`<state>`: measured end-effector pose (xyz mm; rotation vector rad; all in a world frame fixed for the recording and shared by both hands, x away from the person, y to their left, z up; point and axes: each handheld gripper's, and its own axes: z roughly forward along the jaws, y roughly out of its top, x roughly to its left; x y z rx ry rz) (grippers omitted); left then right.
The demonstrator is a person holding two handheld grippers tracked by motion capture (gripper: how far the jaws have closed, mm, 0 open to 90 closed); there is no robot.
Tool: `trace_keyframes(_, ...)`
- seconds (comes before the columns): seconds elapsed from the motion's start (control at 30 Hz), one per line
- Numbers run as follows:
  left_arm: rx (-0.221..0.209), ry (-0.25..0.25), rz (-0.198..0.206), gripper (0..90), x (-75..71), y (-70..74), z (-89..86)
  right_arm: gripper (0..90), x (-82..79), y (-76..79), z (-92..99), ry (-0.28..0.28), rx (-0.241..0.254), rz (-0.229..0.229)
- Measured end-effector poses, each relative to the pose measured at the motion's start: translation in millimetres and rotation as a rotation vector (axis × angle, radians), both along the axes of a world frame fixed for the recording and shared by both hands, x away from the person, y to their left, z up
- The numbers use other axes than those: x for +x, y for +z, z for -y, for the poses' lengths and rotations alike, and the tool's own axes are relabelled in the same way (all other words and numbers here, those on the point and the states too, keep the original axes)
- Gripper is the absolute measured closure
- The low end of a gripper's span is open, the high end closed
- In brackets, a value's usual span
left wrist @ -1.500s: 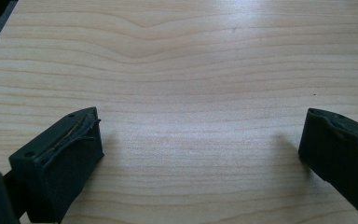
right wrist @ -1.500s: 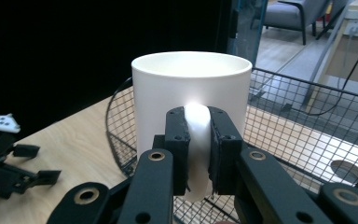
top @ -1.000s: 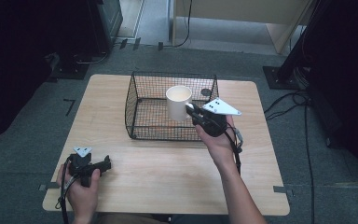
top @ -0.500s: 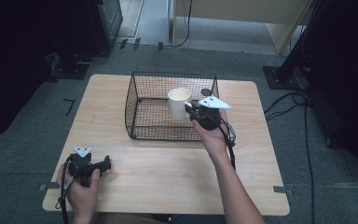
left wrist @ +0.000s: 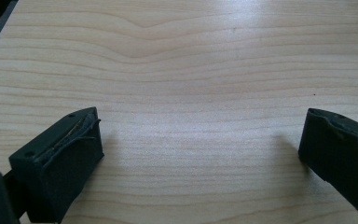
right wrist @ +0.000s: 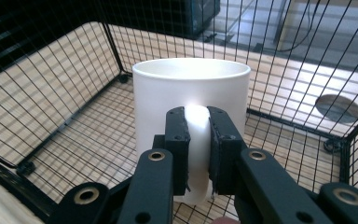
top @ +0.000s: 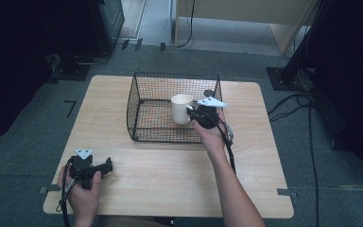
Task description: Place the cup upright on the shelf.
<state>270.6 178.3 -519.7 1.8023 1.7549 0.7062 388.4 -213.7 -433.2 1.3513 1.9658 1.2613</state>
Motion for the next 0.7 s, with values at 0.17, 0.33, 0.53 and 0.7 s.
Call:
trace_keyframes(0.17, 0.0, 0.0, 0.0, 0.0, 0.0, 0.0, 0.0, 80.8, 3.6, -6.2, -0.7, -0.006, -0.013, -0.026)
trace_keyframes(0.33, 0.0, 0.0, 0.0, 0.0, 0.0, 0.0, 0.0, 80.7, 4.5, -7.0, -1.6, -0.004, -0.021, -0.039)
trace_keyframes(0.53, 0.0, 0.0, -0.001, 0.0, 0.0, 0.0, 0.0, 80.1, 4.8, -6.7, -0.7, -0.005, -0.023, -0.058)
trace_keyframes(0.7, -0.002, 0.0, 0.001, 0.0, 0.5, 0.0, 0.2, 74.0, 3.7, -7.4, -2.6, -0.006, -0.042, -0.07)
